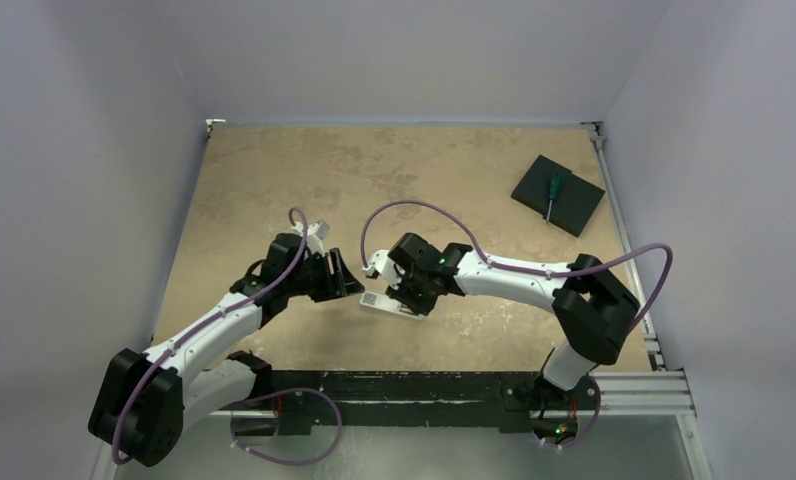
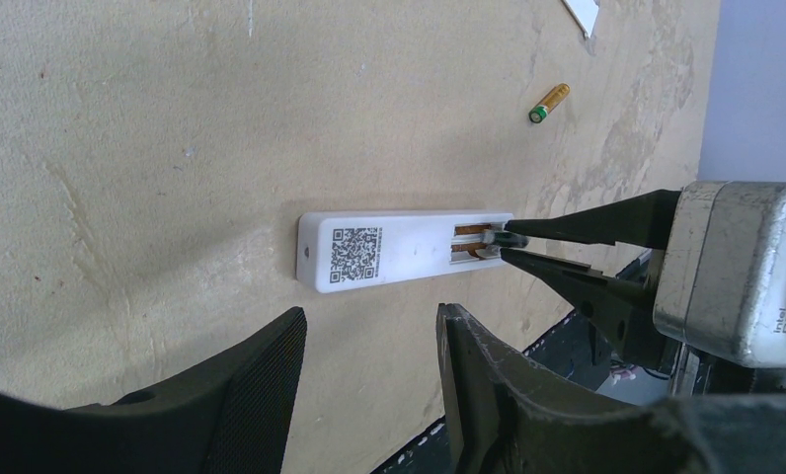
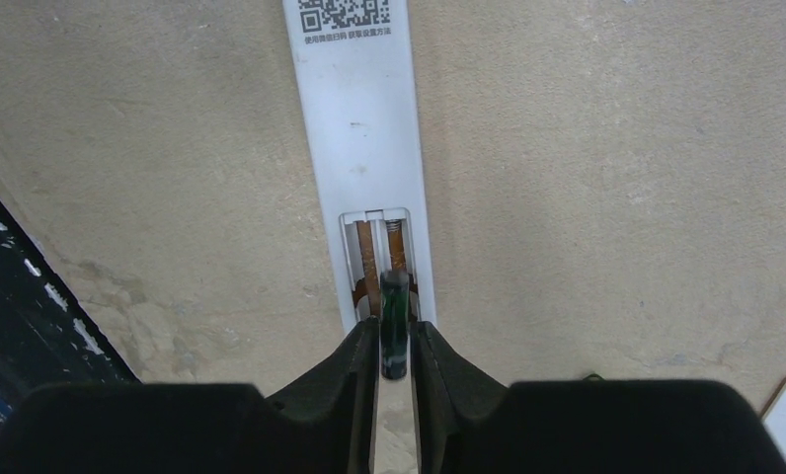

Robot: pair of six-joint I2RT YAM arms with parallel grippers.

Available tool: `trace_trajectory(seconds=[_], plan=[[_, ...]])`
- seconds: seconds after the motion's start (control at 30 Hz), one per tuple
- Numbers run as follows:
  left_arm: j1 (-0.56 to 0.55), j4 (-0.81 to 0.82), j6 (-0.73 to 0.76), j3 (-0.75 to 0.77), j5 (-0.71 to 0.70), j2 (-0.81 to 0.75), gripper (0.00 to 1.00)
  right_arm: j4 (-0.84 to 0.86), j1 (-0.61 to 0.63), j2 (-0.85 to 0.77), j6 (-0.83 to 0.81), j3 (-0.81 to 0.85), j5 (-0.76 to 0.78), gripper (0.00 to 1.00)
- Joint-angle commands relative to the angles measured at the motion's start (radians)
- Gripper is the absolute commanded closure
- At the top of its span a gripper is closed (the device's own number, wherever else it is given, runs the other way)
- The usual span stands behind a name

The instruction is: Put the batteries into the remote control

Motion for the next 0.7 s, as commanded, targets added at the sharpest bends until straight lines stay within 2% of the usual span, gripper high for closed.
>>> trace_trajectory(seconds=[0.0,0.67], plan=[[0.008,0.031,-0.006,-0.004,0.008,-0.012,0.49,0.024,0.008,0.008,0.014,0.037,0.02,0.74],[0.008,0.036,-0.005,-0.003,0.009,-0.006,0.49,0.041,0.013,-0.02,0.033,0.044,0.042,0.67]])
